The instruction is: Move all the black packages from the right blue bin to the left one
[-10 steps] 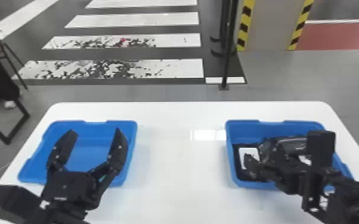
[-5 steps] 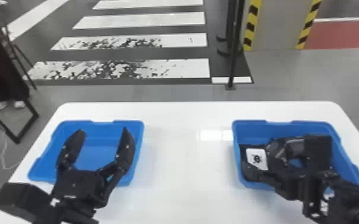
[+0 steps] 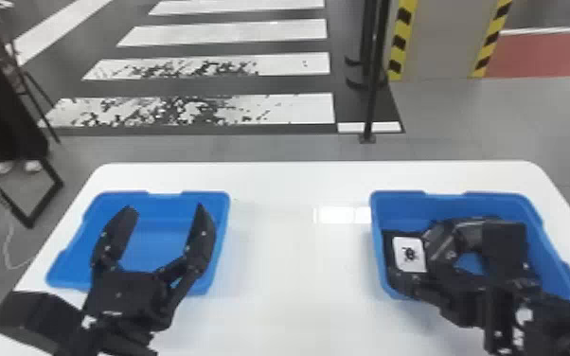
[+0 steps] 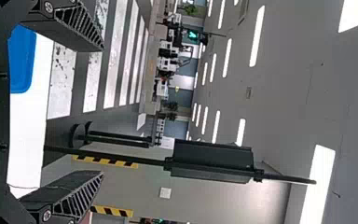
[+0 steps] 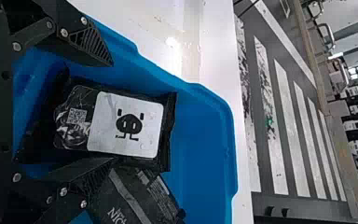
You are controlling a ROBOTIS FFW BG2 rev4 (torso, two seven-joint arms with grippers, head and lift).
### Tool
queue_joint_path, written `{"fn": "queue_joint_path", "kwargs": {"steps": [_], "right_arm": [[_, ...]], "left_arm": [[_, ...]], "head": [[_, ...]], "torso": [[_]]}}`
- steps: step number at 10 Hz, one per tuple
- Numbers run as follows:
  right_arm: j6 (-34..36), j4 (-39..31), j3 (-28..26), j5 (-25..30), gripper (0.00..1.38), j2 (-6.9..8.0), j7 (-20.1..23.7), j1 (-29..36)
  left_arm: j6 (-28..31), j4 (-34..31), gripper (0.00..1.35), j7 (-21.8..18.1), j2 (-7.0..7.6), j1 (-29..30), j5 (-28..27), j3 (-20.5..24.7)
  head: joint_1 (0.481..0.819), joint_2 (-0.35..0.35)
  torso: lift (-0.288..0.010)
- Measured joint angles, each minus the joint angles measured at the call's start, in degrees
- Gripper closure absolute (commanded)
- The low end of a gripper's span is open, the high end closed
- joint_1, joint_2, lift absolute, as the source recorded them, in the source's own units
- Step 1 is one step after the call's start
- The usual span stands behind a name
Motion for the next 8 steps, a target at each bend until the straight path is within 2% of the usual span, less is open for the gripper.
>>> {"fn": "queue_joint_path", "kwargs": {"steps": [1,3,4,5,8], "right_arm": [[0.9,0.0,-0.2,0.0,0.40,0.00,-0.6,0.2],[2.9,0.5,-0.3,-0.5,0.86,0.00,-1.4,-0.3],[3.3,0.5,-0.3,-0.7,1.03,0.00,-1.4,-0.6],[2.6,0.5,-0.3,-1.1,1.12,-0.01,-1.4,-0.6],[-2.5,-1.9,-0.5,-4.3,1.14,-0.02,-2.6,2.1]], "left_arm": [[0.0,0.1,0.10,0.0,0.00,-0.1,0.0,0.0],[-0.1,0.5,0.10,-0.2,0.00,-0.1,0.2,0.0],[-0.1,0.7,0.10,-0.2,0.00,-0.2,0.3,0.0],[-0.3,0.9,0.10,-0.2,0.00,-0.2,0.4,0.0],[-1.4,1.3,0.10,-0.3,-0.05,-0.2,0.5,0.0]], "head": [[0.695,0.090],[0.695,0.085],[0.695,0.086],[0.695,0.088],[0.695,0.102]], "torso": [[-0.132],[-0.132],[-0.132],[-0.132],[-0.132]]}}
